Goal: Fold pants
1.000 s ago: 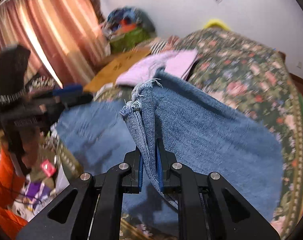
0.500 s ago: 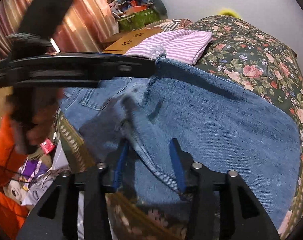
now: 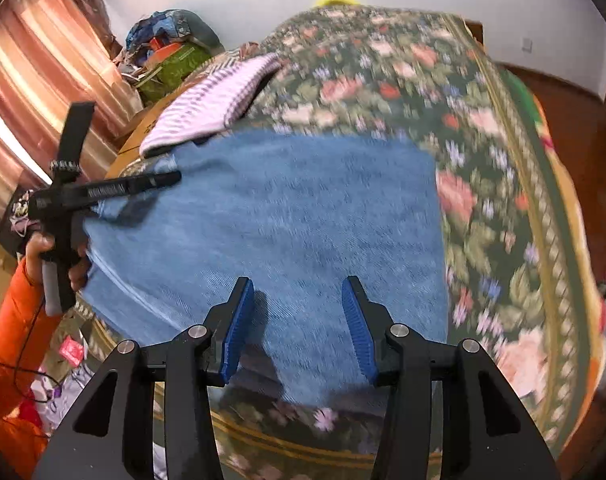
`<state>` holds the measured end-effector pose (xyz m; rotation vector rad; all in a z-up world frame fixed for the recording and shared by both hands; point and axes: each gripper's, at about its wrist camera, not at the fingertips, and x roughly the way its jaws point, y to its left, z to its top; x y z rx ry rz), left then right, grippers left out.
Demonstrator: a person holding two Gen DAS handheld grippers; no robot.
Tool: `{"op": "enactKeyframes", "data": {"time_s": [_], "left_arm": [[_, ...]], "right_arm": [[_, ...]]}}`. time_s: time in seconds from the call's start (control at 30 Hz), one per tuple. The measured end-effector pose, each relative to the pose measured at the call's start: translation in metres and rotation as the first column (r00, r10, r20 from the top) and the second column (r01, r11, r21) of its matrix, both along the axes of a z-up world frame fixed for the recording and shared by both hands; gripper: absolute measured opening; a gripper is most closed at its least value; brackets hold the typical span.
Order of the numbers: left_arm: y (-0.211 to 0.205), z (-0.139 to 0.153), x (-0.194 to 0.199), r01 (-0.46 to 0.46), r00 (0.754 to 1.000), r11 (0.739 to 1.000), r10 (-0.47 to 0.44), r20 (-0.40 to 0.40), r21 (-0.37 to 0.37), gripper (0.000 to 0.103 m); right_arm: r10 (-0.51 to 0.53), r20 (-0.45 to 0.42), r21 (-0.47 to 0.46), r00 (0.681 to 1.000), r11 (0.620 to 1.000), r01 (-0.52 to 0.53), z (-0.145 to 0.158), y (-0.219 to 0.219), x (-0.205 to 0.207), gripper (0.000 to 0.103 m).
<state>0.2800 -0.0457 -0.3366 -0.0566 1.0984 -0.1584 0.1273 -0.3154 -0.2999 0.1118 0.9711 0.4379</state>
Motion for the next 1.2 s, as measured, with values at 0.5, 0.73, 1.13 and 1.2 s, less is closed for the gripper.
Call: {"op": "enactKeyframes", "data": {"time_s": [0.5, 0.73, 1.13, 1.2], "left_arm": [[-0.004, 0.044, -0.066, 0.118, 0.993, 0.993, -0.117, 0.03, -0.032, 0.089], [0.006, 0.016, -0.106, 0.099, 0.995, 0.995, -0.099, -0.012, -0.032, 0.091], [0.079, 0.041, -0.151, -0.168, 0.984, 0.979, 0.173, 0.034, -0.113, 0.091], [0.102, 0.049, -0.166, -0.221, 0.972, 0.968, 0.228, 0.05, -0.119, 0.091]], "right_arm": [[-0.028, 0.032, -0.067, 0.999, 0.997, 0.03, 0.023, 0.001, 0.005, 0.061], [-0.038, 0.06, -0.111, 0.997, 0.993, 0.044, 0.003, 0.013, -0.004, 0.064], [0.007, 0.126, -0.106, 0.992, 0.994, 0.007, 0.046, 0.034, -0.005, 0.069], [0.036, 0.163, -0.102, 0.986, 0.995, -0.02, 0.057, 0.046, -0.004, 0.071]]}}
